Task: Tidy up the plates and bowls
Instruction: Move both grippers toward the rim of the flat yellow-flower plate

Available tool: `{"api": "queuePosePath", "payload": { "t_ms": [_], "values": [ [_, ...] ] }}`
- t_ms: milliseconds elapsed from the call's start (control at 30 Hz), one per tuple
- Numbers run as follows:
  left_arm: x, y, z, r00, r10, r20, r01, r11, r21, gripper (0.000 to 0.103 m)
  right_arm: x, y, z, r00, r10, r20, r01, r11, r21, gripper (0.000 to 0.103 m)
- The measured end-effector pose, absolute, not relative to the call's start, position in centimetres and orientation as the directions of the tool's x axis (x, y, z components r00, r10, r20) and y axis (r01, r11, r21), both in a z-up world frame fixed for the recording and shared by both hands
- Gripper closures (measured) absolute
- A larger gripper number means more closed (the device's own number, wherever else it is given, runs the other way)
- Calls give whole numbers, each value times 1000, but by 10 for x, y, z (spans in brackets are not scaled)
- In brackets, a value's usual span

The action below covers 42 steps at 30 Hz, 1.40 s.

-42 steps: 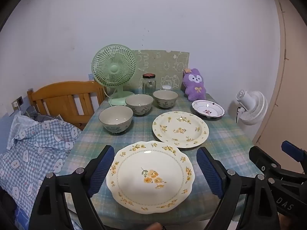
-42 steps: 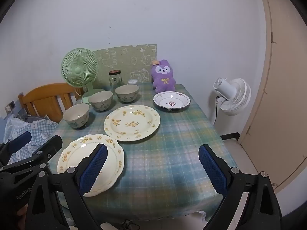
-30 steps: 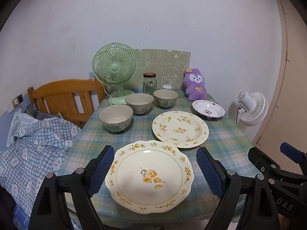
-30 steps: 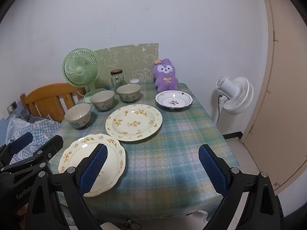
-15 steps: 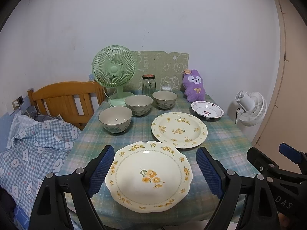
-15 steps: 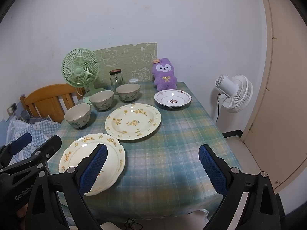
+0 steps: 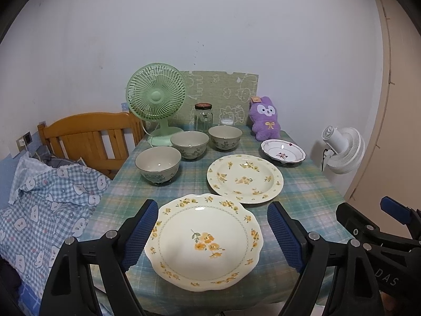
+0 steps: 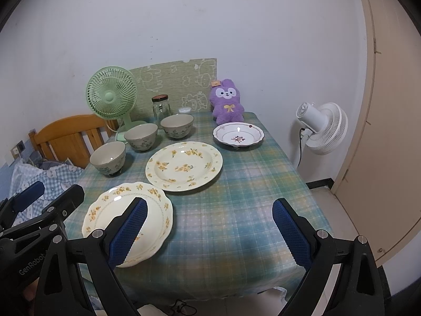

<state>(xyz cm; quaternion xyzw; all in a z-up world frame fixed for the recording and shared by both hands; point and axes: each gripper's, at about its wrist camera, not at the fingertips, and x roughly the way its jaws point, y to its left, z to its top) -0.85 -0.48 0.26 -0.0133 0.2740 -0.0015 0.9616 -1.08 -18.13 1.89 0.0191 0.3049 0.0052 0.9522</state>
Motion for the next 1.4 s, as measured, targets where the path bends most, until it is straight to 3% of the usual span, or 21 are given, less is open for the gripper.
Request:
{"api": "queuePosePath", "payload": {
  "t_ms": [1133,1400],
  "values": [
    [-2,-2,2,844,8,-536,-16,1000,-11,19,-4,-181,19,800,25,-599,-1,999,39,6],
    [20,12,-11,811,5,-585,-31,999,-35,25,23,-164,16,778,25,-627,-3,999,37,6]
  ]
}}
